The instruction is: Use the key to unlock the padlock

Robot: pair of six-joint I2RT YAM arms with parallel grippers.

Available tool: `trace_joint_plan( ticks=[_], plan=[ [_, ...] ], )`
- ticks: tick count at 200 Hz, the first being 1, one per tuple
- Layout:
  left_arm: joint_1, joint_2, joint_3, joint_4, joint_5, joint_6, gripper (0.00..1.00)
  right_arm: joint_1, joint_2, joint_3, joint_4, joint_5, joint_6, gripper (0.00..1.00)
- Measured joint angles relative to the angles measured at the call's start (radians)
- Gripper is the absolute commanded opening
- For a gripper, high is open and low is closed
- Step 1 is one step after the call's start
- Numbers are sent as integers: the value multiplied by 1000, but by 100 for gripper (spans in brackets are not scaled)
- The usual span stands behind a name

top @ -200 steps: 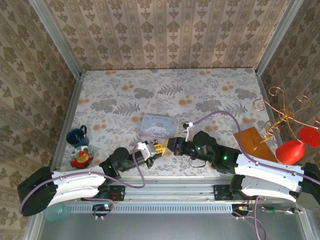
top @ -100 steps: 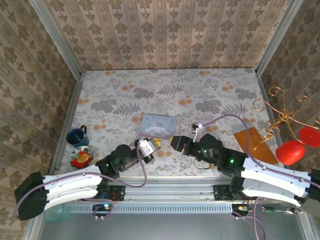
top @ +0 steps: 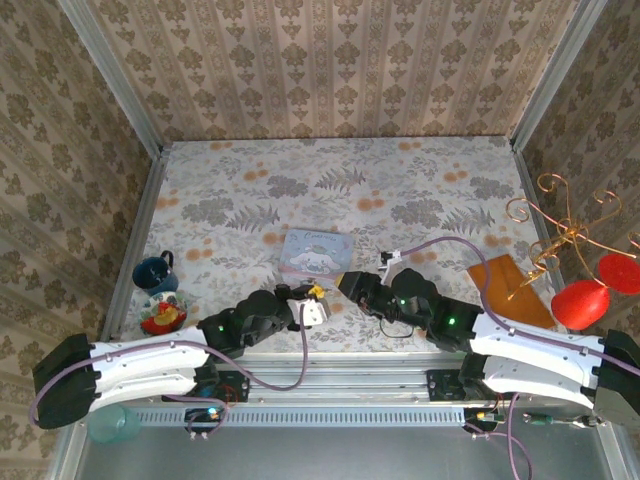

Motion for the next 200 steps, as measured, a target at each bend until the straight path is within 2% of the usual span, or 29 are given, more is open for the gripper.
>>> trace_joint_plan(
  ticks=[28,94,200],
  plan=[
    [-2,14,12,-3,0,37,0,1,34,0,10,-16,44,34],
    [-13,51,20,-8,-11,60,0,13,89,0,42,-20,105,30],
    [-21,56,20,6,-22,60,0,17,109,-23,36,-16,150,29]
  ],
)
